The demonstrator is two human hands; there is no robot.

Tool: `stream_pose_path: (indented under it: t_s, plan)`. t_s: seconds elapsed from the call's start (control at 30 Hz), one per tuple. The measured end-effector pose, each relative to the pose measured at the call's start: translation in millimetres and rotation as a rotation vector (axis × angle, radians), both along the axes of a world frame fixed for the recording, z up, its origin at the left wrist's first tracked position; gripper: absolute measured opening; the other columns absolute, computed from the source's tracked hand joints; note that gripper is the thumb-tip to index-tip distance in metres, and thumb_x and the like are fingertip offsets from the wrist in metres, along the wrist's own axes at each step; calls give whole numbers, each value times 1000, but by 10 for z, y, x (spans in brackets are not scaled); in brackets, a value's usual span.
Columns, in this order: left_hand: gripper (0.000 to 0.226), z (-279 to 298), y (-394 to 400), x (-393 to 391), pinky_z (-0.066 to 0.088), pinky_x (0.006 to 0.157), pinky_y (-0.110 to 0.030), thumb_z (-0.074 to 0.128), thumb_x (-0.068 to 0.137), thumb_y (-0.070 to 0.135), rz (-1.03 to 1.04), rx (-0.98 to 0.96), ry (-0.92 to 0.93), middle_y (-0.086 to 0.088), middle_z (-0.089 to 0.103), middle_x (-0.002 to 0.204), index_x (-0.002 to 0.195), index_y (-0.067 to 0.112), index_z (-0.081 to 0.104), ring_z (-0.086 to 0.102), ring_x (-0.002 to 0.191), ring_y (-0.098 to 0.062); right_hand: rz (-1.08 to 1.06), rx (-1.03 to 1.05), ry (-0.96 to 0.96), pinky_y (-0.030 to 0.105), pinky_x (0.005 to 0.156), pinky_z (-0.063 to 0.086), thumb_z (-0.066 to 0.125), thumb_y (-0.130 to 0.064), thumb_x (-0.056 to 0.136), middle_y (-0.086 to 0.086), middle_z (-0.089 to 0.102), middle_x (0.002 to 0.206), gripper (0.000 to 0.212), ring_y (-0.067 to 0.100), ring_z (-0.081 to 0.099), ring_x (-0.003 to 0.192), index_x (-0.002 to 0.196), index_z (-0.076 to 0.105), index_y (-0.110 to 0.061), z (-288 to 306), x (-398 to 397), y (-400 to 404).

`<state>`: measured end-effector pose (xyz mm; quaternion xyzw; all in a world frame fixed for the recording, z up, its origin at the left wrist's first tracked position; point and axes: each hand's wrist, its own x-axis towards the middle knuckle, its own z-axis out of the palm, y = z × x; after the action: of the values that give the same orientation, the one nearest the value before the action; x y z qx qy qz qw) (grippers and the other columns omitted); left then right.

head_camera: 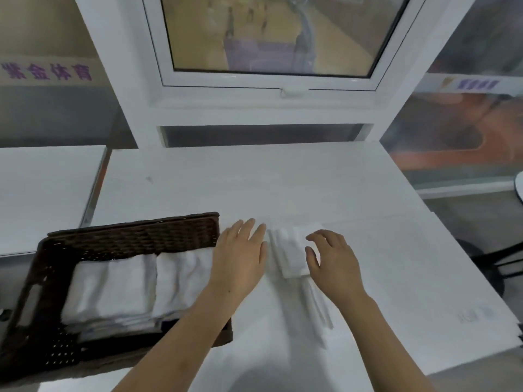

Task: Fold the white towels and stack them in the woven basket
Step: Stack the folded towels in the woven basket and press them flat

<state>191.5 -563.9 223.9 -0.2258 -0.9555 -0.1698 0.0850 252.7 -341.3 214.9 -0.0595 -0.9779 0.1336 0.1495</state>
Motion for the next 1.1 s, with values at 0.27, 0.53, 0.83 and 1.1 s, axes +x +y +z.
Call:
stream_pose_path:
  t_s: [0.27, 0.53, 0.83, 1.1]
  plan:
    - [34, -717, 1199, -262, 52, 88, -42, 54, 96, 37, 27, -151, -199, -5, 64, 129, 124, 21, 65, 62, 111, -28, 68, 28, -225, 41, 81, 55, 65, -24, 94, 2, 66, 124, 25, 27, 62, 115, 118, 70, -18, -696, -439, 1146]
    - [58, -1465, 1710, -525, 42, 108, -43, 39, 105, 49, 252, -130, -545, -11, 36, 160, 156, 23, 35, 43, 141, -31, 140, -6, -488, 41, 92, 52, 51, -41, 103, 5, 54, 141, 44, 28, 52, 127, 141, 55, -19, -1370, -1009, 1592]
    - [116, -2314, 1707, -754, 55, 98, -48, 71, 57, 83, 740, 659, -1039, -11, 62, 134, 144, 10, 46, 65, 114, -31, -196, -655, -797, 43, 99, 53, 67, -65, 82, 8, 62, 132, 84, 25, 63, 114, 144, 47, -12, -1780, -1270, 1745]
    - [43, -1552, 1715, -839, 61, 82, -46, 83, 84, 30, 803, 982, -1145, -15, 75, 107, 112, 1, 68, 73, 91, -31, -308, -1109, -779, 48, 95, 60, 82, -28, 82, 8, 75, 110, 36, 25, 74, 96, 112, 69, -13, -1685, -1383, 1705]
